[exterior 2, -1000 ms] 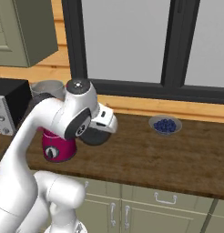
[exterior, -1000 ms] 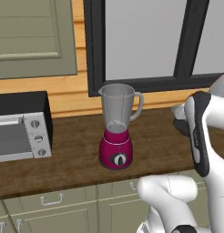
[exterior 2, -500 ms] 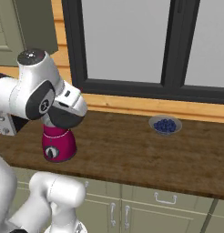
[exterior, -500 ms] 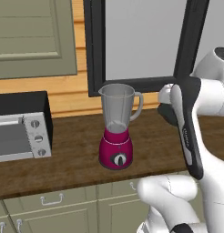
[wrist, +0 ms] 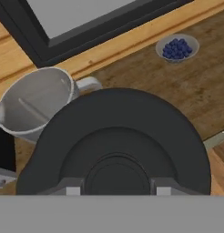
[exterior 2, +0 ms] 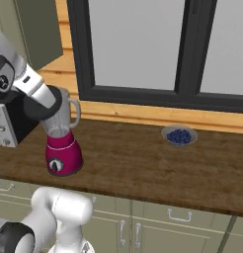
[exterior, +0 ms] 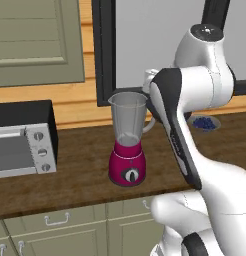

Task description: Close the lid blender by securely placing the lid on top.

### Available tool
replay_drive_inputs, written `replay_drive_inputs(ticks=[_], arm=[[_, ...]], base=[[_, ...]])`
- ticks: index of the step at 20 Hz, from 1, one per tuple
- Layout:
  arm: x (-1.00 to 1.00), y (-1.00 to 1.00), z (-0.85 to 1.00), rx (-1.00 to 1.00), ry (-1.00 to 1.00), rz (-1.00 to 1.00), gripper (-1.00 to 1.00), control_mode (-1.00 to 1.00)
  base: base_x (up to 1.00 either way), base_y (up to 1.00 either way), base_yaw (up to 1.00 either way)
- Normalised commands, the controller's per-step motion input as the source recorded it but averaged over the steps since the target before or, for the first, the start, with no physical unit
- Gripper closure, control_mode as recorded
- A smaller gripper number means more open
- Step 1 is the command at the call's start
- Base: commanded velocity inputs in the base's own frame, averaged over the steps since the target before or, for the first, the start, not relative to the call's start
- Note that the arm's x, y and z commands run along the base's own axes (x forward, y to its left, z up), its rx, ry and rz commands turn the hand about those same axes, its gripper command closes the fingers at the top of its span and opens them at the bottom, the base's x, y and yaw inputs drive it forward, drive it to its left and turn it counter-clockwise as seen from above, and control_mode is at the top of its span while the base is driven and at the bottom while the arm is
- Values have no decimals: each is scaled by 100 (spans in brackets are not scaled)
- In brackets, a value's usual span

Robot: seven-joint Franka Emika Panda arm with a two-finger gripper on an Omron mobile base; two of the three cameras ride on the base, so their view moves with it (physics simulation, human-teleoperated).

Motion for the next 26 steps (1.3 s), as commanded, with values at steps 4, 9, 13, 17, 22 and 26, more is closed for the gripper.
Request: replay_drive_inputs(ticks=[4, 9, 13, 17, 22, 26], arm=[[28, 38, 34, 1, 0, -3, 100, -100], [42, 4, 10, 2, 0, 0, 100, -100], [58, 0, 0, 5, 0, 0, 100, -100], [56, 0, 0, 6, 0, 2, 100, -100], [46, 2, 0, 7, 4, 4, 100, -100], [22, 11, -3, 6, 12, 12, 100, -100]], base=[[0, 0, 0], [0, 0, 0], [0, 0, 0], [0, 0, 0], [0, 0, 0], [0, 0, 0]])
